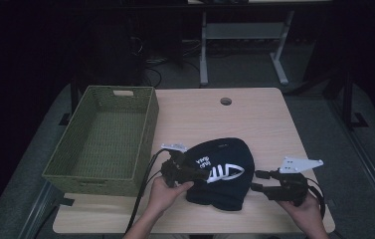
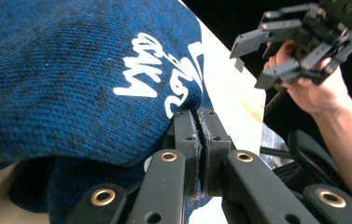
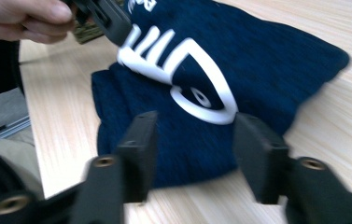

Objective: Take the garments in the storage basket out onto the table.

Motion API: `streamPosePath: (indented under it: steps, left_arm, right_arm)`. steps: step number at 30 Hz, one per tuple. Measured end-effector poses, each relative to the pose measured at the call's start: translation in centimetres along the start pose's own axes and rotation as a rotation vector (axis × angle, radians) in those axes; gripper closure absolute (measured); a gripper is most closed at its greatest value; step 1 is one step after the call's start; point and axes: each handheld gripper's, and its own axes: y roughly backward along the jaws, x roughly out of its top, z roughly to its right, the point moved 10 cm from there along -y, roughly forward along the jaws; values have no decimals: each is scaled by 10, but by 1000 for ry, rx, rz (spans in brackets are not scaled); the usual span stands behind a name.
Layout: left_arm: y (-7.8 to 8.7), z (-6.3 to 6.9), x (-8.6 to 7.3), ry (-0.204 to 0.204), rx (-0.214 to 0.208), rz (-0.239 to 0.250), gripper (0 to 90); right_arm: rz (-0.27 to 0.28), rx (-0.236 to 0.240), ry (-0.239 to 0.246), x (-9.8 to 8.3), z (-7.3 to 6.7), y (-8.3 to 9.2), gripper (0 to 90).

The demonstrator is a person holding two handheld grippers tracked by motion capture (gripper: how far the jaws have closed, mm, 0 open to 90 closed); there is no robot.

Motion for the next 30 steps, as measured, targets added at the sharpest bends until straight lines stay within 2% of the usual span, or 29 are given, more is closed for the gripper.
streamPosePath:
  steps: [6,9,12,18,23,30]
  left_arm:
    - [-5,3,-9,-14,5,-25,871]
    - [-2,1,-9,-8,1,-15,844]
    - [3,2,-6,-12,2,-6,784]
    - [14,0,-9,-22,18,-9,741]
    - [14,-3,-15,-14,15,-22,741]
    - [11,-10,-23,9,21,-52,718]
  right_arm:
    - [-40,68,24,8,-10,-23,720]
    - [-87,112,45,3,-18,-38,764]
    - [-142,144,71,-5,-26,-51,761]
    - [-178,210,90,-11,-35,-52,640]
    - [-196,224,96,-16,-37,-51,580]
    - [-255,231,116,-25,-38,-59,592]
